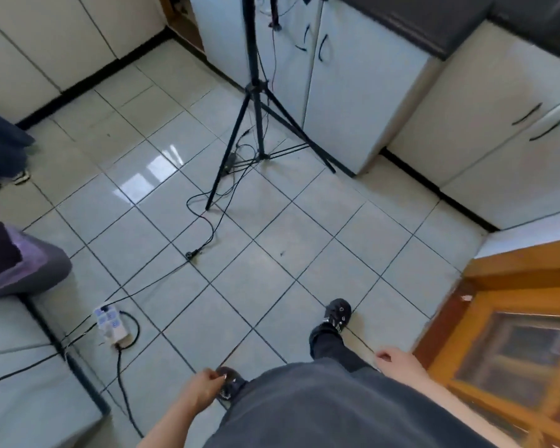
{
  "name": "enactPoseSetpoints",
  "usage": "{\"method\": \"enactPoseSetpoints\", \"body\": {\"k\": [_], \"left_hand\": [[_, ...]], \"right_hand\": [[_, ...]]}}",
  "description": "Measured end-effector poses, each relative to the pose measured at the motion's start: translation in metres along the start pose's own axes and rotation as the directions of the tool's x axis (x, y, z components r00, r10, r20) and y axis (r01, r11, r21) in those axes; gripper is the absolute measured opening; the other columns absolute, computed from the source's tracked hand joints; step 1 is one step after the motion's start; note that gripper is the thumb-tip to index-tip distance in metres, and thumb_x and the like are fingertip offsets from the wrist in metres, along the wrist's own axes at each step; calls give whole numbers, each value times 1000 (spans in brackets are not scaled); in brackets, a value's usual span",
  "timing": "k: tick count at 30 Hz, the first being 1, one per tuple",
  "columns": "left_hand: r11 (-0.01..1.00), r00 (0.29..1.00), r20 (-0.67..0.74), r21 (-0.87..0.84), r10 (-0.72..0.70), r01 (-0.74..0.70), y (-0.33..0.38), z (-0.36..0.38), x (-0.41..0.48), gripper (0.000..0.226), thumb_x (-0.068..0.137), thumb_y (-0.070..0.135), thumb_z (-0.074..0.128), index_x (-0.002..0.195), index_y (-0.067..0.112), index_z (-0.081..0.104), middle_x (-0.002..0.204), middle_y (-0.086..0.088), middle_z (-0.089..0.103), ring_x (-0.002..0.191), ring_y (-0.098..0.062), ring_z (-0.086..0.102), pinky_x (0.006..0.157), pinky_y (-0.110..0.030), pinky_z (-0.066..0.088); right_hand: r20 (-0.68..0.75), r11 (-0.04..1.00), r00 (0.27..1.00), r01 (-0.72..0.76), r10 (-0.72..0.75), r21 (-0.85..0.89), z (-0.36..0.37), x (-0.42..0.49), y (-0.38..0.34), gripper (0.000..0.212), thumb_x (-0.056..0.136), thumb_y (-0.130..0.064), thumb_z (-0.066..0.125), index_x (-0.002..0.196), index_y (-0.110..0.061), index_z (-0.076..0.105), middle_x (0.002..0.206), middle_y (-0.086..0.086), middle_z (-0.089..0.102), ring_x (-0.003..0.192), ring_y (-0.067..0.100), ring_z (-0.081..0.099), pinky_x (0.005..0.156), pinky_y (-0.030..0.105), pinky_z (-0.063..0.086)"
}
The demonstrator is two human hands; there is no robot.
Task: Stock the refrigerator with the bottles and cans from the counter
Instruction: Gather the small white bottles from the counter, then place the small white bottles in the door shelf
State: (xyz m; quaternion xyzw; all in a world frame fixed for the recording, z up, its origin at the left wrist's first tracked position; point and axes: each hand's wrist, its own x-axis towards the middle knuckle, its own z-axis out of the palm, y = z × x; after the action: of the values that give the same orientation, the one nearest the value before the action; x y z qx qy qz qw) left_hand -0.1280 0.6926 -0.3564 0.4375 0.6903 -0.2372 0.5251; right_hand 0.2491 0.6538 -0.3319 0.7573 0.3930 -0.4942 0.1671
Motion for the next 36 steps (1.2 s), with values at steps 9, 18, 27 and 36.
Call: {"method": "enactPoseSetpoints", "body": {"k": [9, 18, 27, 36], "left_hand": [[983, 977, -124, 79, 173, -164, 271, -12, 26, 30, 94, 29, 50, 113, 10, 61, 118, -11, 64, 112, -26, 57, 91, -29, 43], [854, 919, 91, 344, 383, -390, 476, -15, 49, 32, 93, 30, 51, 121, 15, 57, 121, -4, 62, 112, -21, 56, 85, -21, 38], [737, 898, 195, 517, 394, -436, 688, -72, 129, 26, 91, 27, 50, 101, 6, 63, 107, -17, 67, 103, -31, 60, 82, -30, 44], [567, 789, 274, 571, 550, -593, 920, -109, 135, 22, 96, 28, 48, 100, 11, 61, 97, -12, 64, 101, -31, 60, 74, -27, 37]], "right_hand": [[-138, 995, 989, -32, 44, 93, -171, 65, 90, 23, 93, -28, 46, 109, -20, 60, 109, -1, 65, 101, 17, 60, 82, 25, 45], [-141, 866, 971, -100, 192, 490, -246, 106, 129, 16, 94, -22, 47, 101, -20, 62, 99, 2, 65, 94, 21, 62, 88, 38, 50], [-11, 625, 893, -307, 451, 718, -344, 139, 150, 16, 97, -25, 47, 101, -17, 60, 113, 4, 63, 100, 17, 59, 92, 30, 46], [-212, 472, 803, -96, 557, 876, -486, 179, 127, 22, 96, -24, 49, 114, -18, 59, 108, -2, 64, 98, 11, 57, 82, 21, 48]]}}
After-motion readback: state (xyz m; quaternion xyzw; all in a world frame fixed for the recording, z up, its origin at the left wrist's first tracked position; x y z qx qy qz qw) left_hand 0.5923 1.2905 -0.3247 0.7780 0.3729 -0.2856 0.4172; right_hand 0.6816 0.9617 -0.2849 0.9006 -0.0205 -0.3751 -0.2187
